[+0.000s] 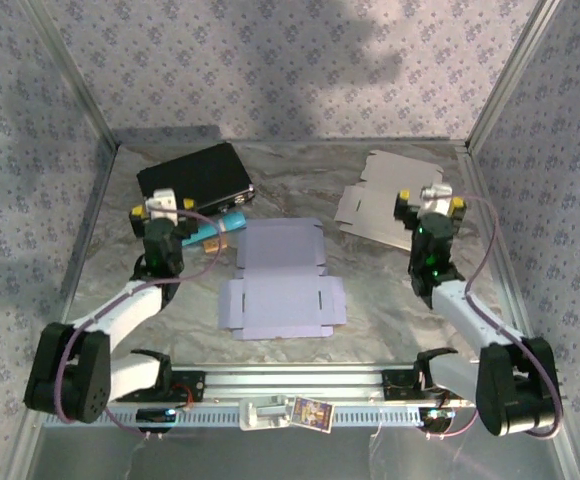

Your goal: Fold the paper box

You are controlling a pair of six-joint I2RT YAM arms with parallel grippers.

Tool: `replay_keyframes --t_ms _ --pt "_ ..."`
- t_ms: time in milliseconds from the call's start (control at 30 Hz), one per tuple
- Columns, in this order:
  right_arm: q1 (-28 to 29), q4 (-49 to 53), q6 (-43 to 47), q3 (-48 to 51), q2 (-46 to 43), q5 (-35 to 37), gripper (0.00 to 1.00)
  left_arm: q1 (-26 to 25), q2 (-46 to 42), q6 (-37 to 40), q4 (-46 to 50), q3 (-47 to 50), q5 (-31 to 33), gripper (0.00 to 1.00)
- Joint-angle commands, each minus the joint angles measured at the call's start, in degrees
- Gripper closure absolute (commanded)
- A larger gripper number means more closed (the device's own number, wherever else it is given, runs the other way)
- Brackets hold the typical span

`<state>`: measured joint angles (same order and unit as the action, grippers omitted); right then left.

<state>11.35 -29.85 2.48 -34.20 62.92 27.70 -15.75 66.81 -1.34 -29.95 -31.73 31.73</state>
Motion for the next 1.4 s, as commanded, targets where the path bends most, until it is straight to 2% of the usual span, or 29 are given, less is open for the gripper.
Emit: replay_keyframes --t_ms 0,33,67,100,133,167,200,300,367,400,500,567,700,867,1067,1267,1367 --pt "1.96 22.73 -11.24 -20.53 -1.68 7.99 0.01 0.39 -1.29 -20.22 36.01 -19.91 5.91 0.00" --pt "-0.19 34.88 -22.37 -28.62 -0.12 5.52 0.01 2.20 0.32 -30.94 50.69 -26.89 3.53 0.00" --pt "-3.68 54.34 -35.54 -38.91 2.39 0.53 0.01 4.48 2.84 -42.16 60.77 -31.97 2.02 0.00" --pt "-6.51 71.40 -48.01 -46.22 5.35 -2.36 0.01 8.37 4.72 -45.16 63.37 -33.87 -9.61 0.00" --pt "-8.97 75.60 -50.67 -47.94 6.97 -7.86 0.04 11.57 6.30 -45.67 61.15 -33.59 -21.32 0.04" --pt "-11.73 72.93 -48.35 -46.44 7.58 -19.22 0.17 12.54 7.20 -46.72 59.35 -32.83 -28.38 0.14" --pt "-13.13 69.23 -45.45 -44.31 7.59 -26.70 0.21 10.50 7.39 -47.71 60.41 -32.65 -28.95 0.15" --pt "-5.47 75.34 -43.63 -42.08 6.38 -24.17 0.24 1.71 6.70 -46.89 67.89 -32.39 -27.88 0.17" --pt "1.60 78.75 -42.13 -39.63 6.17 -25.35 0.27 -3.54 6.26 -48.10 74.99 -30.34 -27.23 0.18" --pt "5.23 80.11 -42.50 -37.39 6.05 -26.95 0.28 -5.75 5.87 -48.67 76.80 -28.29 -29.06 0.21" --pt "13.61 78.84 -44.67 -27.46 5.73 -34.54 0.31 -12.05 4.19 -50.64 76.76 -21.16 -34.63 0.30" --pt "17.24 78.13 -46.33 -22.63 5.94 -36.42 0.31 -16.07 3.70 -51.55 74.70 -17.34 -36.45 0.32" --pt "19.58 75.79 -47.69 -17.77 8.23 -41.63 0.31 -20.62 6.45 -52.94 70.56 -13.26 -36.56 0.34" --pt "19.07 71.21 -51.53 -12.56 8.98 -46.88 0.29 -22.07 13.70 -53.41 63.19 -12.99 -39.26 0.34" --pt "16.15 70.26 -55.05 -6.98 5.24 -48.10 0.29 -25.85 23.69 -55.43 56.58 -16.85 -43.20 0.37" --pt "6.32 67.70 -55.99 -0.72 -1.14 -52.05 0.28 -29.34 28.47 -57.85 54.93 -23.07 -45.19 0.38" --pt "1.01 62.72 -58.20 3.75 -2.93 -56.16 0.28 -29.43 28.09 -57.81 52.98 -24.79 -48.93 0.37"
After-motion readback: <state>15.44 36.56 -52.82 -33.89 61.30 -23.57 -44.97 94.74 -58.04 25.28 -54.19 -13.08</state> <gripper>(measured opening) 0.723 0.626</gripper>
